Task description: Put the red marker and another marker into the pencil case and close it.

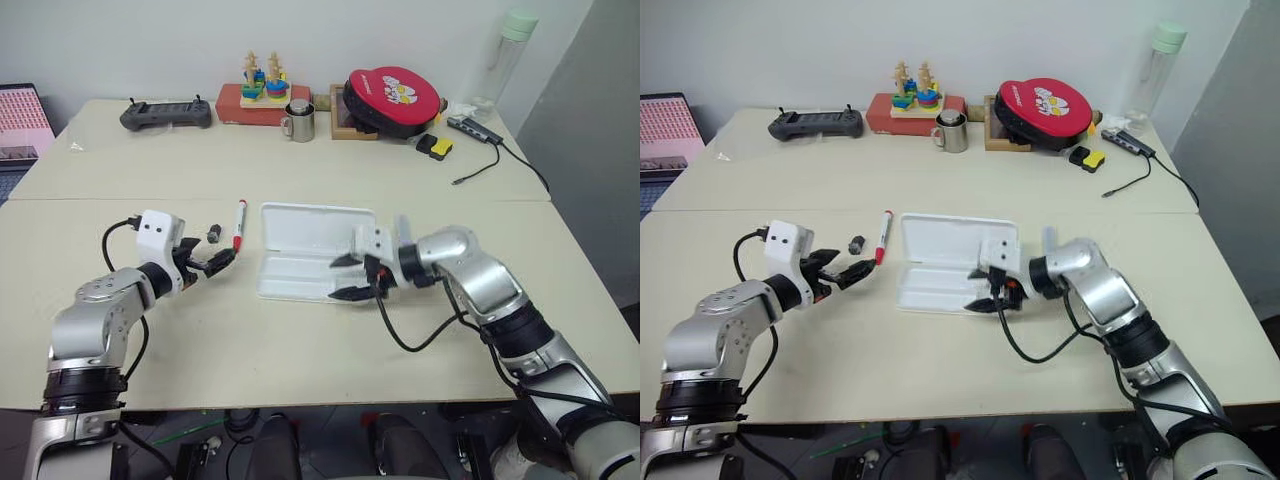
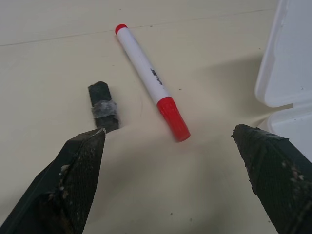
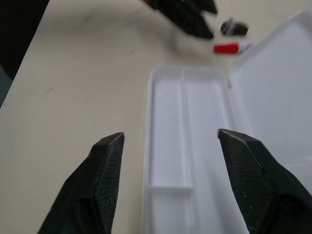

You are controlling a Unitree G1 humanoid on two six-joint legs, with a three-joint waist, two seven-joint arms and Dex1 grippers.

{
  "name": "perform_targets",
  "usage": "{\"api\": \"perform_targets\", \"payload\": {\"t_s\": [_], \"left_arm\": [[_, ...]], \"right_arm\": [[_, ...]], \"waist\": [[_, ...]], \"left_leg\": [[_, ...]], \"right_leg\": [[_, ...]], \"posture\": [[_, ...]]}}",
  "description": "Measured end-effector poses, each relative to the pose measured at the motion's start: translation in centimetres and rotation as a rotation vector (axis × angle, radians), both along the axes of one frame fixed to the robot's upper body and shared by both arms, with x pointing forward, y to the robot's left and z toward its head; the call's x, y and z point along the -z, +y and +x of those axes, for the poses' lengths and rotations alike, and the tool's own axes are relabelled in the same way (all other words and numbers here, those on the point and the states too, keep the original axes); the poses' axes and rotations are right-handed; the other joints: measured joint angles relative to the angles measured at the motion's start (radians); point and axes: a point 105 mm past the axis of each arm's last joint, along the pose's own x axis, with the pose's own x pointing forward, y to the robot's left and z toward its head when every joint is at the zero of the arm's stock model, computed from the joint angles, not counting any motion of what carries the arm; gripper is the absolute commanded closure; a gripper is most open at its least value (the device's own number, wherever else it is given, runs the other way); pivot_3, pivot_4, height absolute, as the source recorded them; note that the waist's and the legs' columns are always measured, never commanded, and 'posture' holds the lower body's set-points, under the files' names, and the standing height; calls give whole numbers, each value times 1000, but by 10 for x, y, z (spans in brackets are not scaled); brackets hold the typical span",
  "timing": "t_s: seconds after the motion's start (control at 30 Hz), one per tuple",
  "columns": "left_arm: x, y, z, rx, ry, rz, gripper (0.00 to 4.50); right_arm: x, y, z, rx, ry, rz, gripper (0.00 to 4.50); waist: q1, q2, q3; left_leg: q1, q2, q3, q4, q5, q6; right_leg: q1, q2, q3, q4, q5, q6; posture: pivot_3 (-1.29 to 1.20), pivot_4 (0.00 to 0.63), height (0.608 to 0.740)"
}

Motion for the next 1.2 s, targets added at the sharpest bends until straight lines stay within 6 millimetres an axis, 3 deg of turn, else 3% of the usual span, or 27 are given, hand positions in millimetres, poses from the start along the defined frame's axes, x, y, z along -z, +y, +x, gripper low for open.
{"api": "perform_targets", "payload": {"t_s": [0.13, 0.27, 0.6, 1.2], "left_arm": [[6, -10, 4, 20, 18, -6, 0], [14, -22, 9, 38, 45, -16, 0], [15, -24, 23, 27, 57, 17, 0], [17, -17, 32, -17, 43, 62, 3338]], "right_arm": [[-18, 6, 1, 29, -4, 117, 17], [-37, 6, 8, 92, -24, 199, 17], [-51, 0, 19, 167, -64, 242, 17], [-56, -6, 24, 200, -70, 271, 0]], "waist": [[0, 0, 0], [1, 0, 0], [2, 0, 0], [8, 0, 0]], "left_leg": [[0, 0, 0, 0, 0, 0], [0, 0, 0, 0, 0, 0], [0, 0, 0, 0, 0, 0], [0, 0, 0, 0, 0, 0]], "right_leg": [[0, 0, 0, 0, 1, -2], [0, 0, 0, 0, 2, -3], [0, 0, 0, 0, 2, -2], [0, 0, 0, 0, 2, -2]], "posture": [[0, 150, 740], [0, 150, 740], [0, 150, 740], [0, 150, 740]]}}
